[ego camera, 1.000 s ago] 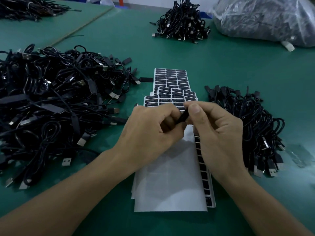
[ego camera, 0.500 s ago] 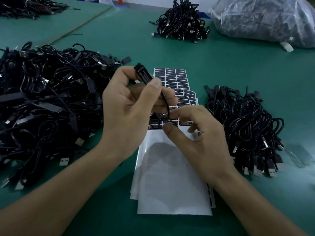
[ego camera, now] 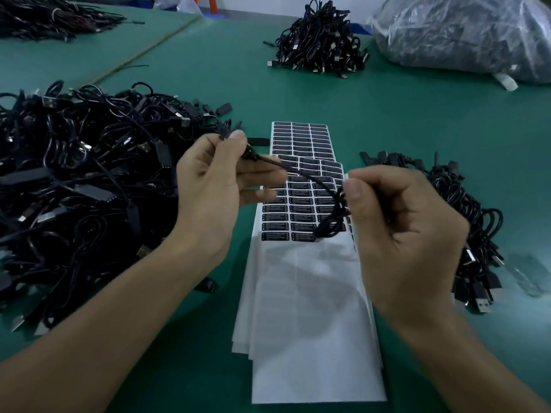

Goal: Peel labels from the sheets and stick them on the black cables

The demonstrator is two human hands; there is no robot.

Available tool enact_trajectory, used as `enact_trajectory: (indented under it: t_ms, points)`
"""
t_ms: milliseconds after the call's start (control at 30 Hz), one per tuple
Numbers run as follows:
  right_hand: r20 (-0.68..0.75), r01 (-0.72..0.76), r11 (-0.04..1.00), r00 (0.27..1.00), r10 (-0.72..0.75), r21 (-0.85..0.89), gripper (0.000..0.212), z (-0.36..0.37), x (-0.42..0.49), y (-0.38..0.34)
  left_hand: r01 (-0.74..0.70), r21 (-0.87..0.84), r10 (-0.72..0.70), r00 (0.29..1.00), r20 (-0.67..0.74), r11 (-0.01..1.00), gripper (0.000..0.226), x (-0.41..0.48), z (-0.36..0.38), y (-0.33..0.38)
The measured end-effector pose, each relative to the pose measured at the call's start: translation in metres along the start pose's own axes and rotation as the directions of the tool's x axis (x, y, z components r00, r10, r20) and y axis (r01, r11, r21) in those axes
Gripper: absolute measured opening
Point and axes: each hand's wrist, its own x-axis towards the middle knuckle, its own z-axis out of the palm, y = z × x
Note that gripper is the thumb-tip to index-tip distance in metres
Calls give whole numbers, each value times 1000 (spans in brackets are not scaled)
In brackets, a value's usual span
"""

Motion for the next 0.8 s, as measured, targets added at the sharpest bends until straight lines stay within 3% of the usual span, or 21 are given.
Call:
enact_trajectory:
  t_ms: [100, 200, 267, 367, 467, 567, 800]
  points:
    - [-110, 28, 994, 993, -39, -101, 3, -6, 6, 5, 50, 170, -46, 999, -25, 984, 28, 2, -3, -3]
    - [-217, 10, 982, 975, -52, -191, 6, -15, 12, 12, -65, 436, 66, 998, 13, 898, 25, 2, -7, -6]
    - [-261, -35, 972, 965, -28, -232, 9, -20, 15, 17, -188, 589, 160, 982, 100, 786, 24, 1, -8, -9]
    - [-291, -167, 956, 952, 93, -241, 21, -24, 18, 24, -335, 780, 247, 940, 236, 528, 23, 0, -10, -12]
    - [-234, -296, 904, 945, 230, -309, 42, -29, 17, 31, -397, 863, 272, 908, 320, 313, 19, 0, -14, -9]
    - [-151, -311, 886, 950, 275, -345, 29, -29, 15, 32, -354, 930, 324, 895, 306, 98, 15, 5, -19, -3]
    - [-63, -189, 914, 982, 178, -360, 17, -22, 11, 27, -294, 945, 446, 834, 326, -141, 9, 18, -32, 11]
